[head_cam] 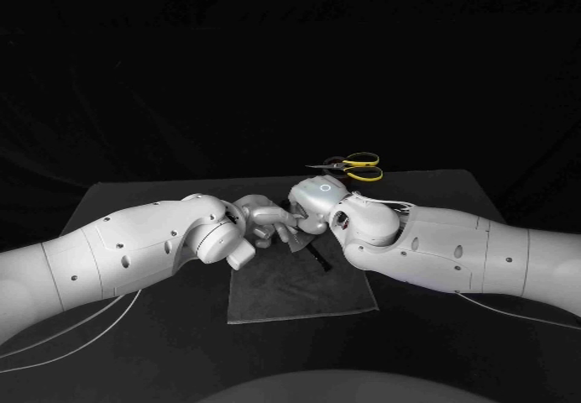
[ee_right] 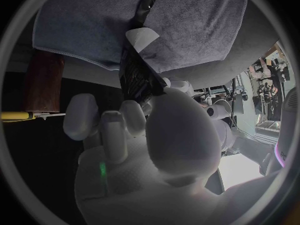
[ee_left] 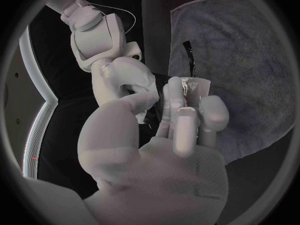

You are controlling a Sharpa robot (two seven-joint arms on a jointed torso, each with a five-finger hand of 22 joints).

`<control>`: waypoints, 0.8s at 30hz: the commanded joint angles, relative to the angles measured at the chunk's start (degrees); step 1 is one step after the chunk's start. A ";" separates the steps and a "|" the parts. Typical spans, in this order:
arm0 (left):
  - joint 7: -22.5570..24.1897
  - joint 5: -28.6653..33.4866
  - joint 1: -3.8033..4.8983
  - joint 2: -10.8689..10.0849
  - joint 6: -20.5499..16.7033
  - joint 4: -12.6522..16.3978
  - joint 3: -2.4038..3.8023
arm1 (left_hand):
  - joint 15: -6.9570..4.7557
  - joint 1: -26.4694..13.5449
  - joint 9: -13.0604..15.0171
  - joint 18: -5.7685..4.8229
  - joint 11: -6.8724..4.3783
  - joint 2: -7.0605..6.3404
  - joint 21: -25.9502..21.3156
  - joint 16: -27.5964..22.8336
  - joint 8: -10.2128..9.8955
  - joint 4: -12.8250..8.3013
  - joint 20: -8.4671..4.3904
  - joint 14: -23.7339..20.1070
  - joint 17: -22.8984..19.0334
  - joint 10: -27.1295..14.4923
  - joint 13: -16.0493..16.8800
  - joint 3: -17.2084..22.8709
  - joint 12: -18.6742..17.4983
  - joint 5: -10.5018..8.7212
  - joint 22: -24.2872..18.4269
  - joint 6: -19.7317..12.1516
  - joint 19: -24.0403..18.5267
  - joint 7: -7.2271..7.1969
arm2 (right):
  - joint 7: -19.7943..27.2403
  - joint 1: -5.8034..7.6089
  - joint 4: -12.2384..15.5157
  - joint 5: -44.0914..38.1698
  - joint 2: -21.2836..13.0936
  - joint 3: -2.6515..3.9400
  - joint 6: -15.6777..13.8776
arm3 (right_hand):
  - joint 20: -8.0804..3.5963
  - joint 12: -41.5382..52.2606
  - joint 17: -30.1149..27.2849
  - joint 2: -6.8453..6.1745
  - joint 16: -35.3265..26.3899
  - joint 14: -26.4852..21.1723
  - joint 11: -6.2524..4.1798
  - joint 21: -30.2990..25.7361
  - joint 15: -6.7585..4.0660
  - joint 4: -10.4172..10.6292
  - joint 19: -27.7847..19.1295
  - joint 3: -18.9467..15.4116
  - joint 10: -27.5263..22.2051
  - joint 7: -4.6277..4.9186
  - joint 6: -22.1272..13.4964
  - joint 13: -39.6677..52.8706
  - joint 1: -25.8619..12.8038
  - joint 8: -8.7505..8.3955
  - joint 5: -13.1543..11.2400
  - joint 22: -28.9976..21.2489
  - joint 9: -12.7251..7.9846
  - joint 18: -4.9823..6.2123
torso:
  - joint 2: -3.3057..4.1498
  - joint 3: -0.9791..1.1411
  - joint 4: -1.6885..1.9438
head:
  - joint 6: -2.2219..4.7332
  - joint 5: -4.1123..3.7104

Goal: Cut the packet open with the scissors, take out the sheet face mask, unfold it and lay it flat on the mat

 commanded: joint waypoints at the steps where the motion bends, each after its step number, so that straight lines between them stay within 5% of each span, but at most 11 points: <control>1: 2.25 0.34 0.25 0.24 2.28 0.71 0.26 | -0.14 -0.02 0.09 -0.43 -0.48 0.42 0.06 0.12 0.37 -8.52 -0.02 1.37 0.10 -0.02 -0.01 8.29 0.30 0.31 0.05 0.34 -0.46 -0.14 | -1.02 -0.62 -0.96 -1.34 0.04 -0.39 0.81 | -0.20 2.00 10.72 1.32 0.63 4.99 -0.82 1.04 -0.67 0.11 0.93 0.73 1.02 -0.85 2.06 2.37 0.50 1.46 -0.23 1.79 0.63 -0.59 | -0.01 0.01 -0.01 | -0.08 -0.03; 10: 2.26 0.34 0.25 0.20 2.41 0.70 0.25 | -0.14 -0.02 0.09 -0.43 -0.48 0.42 0.06 0.12 0.37 -8.52 -0.02 1.37 0.10 -0.02 -0.01 8.29 0.30 0.31 0.05 0.34 -0.46 -0.14 | 0.01 -0.78 -1.68 -1.75 -0.05 -0.40 -1.23 | -1.40 8.05 12.83 4.44 1.99 5.55 -2.48 3.84 -2.06 0.76 2.69 1.94 4.24 -2.84 3.39 6.56 0.58 4.47 -0.23 3.83 2.24 -1.25 | -0.01 0.00 -0.02 | -0.07 -0.03; 24: 2.01 0.36 0.25 0.10 2.44 0.50 0.24 | -0.10 0.04 0.08 -0.39 -0.44 0.53 0.04 0.11 0.34 -8.63 0.02 1.34 0.11 -0.13 -0.03 8.22 0.32 0.26 -0.06 0.28 -0.59 -0.10 | 1.31 -0.86 0.06 -1.60 -2.01 -0.35 -6.36 | -1.72 9.16 13.52 5.25 2.42 5.72 -2.72 5.24 -2.28 1.36 3.54 2.50 4.99 -3.07 3.08 7.39 -0.07 6.06 -0.22 4.87 3.27 -1.58 | -0.01 0.05 -0.06 | 0.11 -0.05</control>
